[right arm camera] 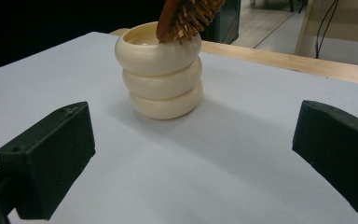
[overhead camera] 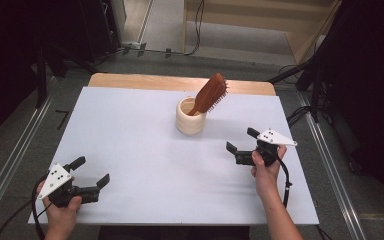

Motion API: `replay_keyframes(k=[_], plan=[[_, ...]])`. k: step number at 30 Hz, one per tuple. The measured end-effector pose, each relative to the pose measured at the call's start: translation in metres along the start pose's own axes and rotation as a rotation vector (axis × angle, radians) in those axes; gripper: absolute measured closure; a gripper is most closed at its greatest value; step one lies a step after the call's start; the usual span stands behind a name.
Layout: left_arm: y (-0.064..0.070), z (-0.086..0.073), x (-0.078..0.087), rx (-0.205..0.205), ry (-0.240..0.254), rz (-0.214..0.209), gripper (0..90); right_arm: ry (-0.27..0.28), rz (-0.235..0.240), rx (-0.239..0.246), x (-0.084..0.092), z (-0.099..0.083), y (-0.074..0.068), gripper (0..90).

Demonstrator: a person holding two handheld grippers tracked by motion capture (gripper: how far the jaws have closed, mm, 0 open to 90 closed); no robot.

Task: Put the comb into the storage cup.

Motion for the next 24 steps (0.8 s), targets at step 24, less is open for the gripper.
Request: replay_keyframes(k=[24], plan=[[0.0,0.0,0.0,-0.003,0.001,0.001,0.0,0.022,-0.033,0.004,0.048,-0.039,0.008,0.0]])
Point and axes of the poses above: each handheld gripper's, and its own axes: x roughly backward along the jaws, z roughly out of its top, y roughly to its right, the point moved 2 cm from there along -x, roughly forward along the jaws, and after that the axes turned 14 degrees about -y, right-handed, at the moved point
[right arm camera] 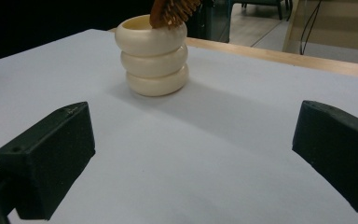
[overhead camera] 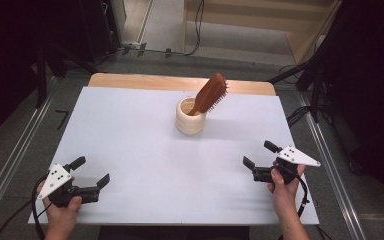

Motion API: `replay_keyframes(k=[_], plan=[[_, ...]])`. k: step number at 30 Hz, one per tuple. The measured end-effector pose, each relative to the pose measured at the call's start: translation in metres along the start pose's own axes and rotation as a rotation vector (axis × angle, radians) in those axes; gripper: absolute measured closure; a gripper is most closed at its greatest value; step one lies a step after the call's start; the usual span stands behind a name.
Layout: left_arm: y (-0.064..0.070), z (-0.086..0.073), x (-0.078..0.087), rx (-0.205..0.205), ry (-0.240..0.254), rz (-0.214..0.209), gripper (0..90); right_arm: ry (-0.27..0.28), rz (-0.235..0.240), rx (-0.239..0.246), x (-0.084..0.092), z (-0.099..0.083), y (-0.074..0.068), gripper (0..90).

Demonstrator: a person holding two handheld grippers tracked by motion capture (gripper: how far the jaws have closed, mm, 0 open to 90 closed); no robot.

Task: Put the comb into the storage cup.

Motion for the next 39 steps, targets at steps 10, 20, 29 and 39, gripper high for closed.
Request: replay_keyframes(k=[10,20,29,39], plan=[[0.0,0.0,0.0,0.001,-0.001,0.005,0.0,0.001,-0.021,-0.021,0.018,-0.021,0.011,0.0],[0.0,0.0,0.0,0.001,-0.001,0.007,0.0,0.002,-0.031,-0.037,0.038,-0.043,0.023,0.0],[-0.001,0.0,0.0,0.013,0.003,0.006,0.0,0.006,-0.033,-0.041,0.05,-0.059,0.029,0.0],[-0.002,-0.001,0.0,0.009,0.0,0.008,0.0,-0.007,-0.075,-0.034,0.065,-0.075,0.043,0.0]])
Point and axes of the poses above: each handheld gripper's, and its own axes: x roughly backward along the jaws, z roughly out of its top, y roughly to its right, the point moved 2 cm from there along -x, roughly forward along the jaws, and after that the axes turned 14 degrees about -y, right-handed, at the moved point
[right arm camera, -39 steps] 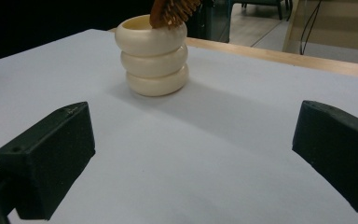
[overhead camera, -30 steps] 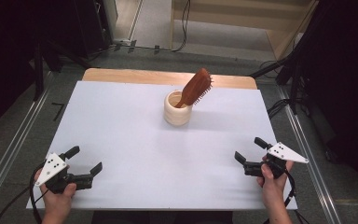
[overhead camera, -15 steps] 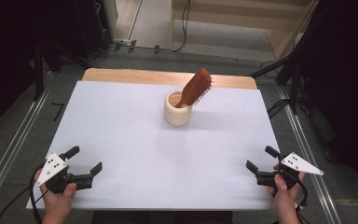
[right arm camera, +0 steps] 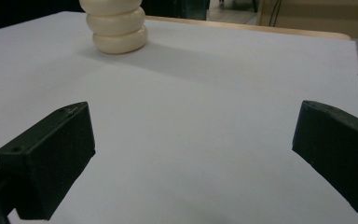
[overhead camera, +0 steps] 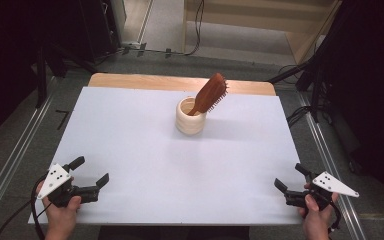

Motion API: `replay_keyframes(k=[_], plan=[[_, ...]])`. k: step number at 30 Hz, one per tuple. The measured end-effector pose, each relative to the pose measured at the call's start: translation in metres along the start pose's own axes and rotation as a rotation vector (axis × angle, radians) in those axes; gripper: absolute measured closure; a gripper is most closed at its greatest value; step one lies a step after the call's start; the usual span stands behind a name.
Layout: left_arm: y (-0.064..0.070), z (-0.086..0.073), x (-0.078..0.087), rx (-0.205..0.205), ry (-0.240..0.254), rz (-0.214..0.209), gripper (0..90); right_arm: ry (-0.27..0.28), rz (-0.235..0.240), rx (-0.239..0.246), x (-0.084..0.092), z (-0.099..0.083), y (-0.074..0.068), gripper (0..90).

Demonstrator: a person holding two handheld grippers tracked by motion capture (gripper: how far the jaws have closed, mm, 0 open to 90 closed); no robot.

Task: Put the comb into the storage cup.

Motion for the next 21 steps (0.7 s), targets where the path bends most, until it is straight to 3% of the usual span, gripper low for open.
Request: replay_keyframes(k=[4,8,13,21], plan=[[0.0,0.0,0.0,-0.003,-0.001,0.0,0.0,0.005,-0.01,-0.025,0.007,-0.008,0.011,0.0],[-0.001,0.0,0.0,-0.001,-0.004,0.005,0.0,-0.004,-0.019,-0.016,0.009,-0.014,0.015,0.0],[0.0,0.0,-0.001,0.0,-0.003,0.006,0.0,0.006,0.011,-0.022,0.006,-0.016,0.017,0.0],[0.0,0.0,0.0,0.002,-0.003,0.008,0.0,0.009,0.017,-0.024,0.006,-0.017,0.016,0.0]])
Point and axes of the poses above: each handheld gripper's, and its own axes: x roughly backward along the jaws, z roughly out of its top, y roughly to its right, the point moved 2 cm from there along -x, roughly forward along the jaws, and after that the axes turned 14 degrees about -y, right-handed, at the moved point
